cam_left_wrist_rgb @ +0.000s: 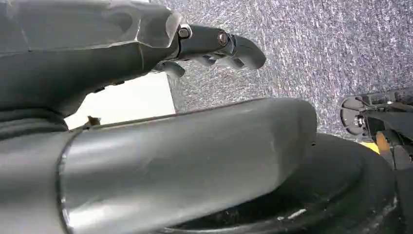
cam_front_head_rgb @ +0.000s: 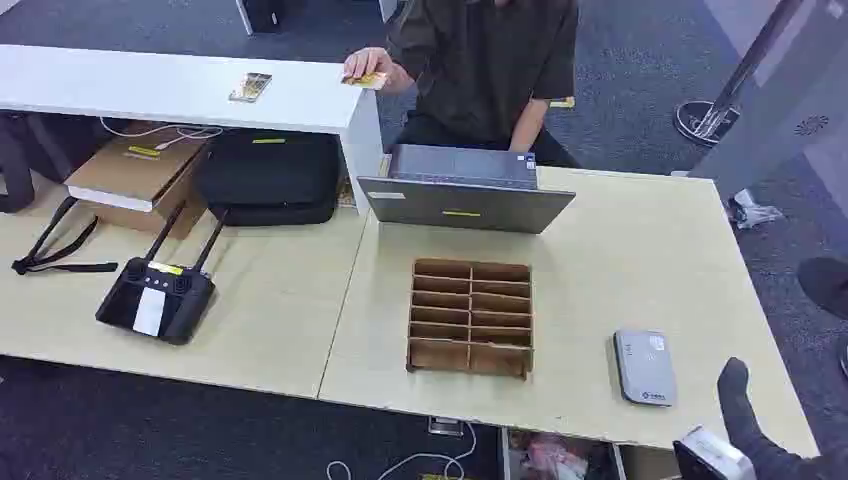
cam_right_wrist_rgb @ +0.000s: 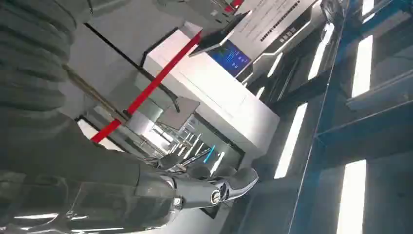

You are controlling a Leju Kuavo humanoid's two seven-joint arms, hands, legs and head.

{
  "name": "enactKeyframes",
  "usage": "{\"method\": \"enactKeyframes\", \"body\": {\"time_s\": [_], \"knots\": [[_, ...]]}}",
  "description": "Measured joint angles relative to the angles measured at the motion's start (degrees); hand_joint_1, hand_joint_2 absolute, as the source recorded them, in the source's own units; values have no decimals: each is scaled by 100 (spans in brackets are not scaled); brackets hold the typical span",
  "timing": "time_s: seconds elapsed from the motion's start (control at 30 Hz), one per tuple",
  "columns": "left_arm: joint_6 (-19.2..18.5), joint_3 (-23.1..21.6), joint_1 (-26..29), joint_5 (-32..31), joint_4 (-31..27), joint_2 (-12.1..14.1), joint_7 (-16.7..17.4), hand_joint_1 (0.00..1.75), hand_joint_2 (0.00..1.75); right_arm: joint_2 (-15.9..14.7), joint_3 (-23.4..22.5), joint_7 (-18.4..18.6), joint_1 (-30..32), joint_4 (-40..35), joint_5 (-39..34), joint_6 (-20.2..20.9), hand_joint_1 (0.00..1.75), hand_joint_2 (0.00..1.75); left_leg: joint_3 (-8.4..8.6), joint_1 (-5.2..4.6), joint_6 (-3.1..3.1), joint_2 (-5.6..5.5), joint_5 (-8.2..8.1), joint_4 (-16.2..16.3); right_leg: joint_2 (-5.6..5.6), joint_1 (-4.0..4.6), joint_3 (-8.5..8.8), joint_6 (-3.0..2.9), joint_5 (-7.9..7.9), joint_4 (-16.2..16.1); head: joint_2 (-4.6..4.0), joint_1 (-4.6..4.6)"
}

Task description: Pass the card to the sensor for recognition and then transmit it.

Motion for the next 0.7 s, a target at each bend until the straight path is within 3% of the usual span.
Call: {"method": "enactKeyframes", "body": {"time_s": [0.5,0.7], "knots": [[-31,0,0,-44,0,2,0,0,0,2,2,55,2,-31,46,0,0,175,0,0,0,0,0,0,0,0,0,0,0,0,0,0],[-33,0,-5,-66,0,0,-26,0,0,-39,-11,-312,-319,155,-15,0,0,175,-5,0,0,1,0,-1,1,0,1,0,0,1,0,0]]}}
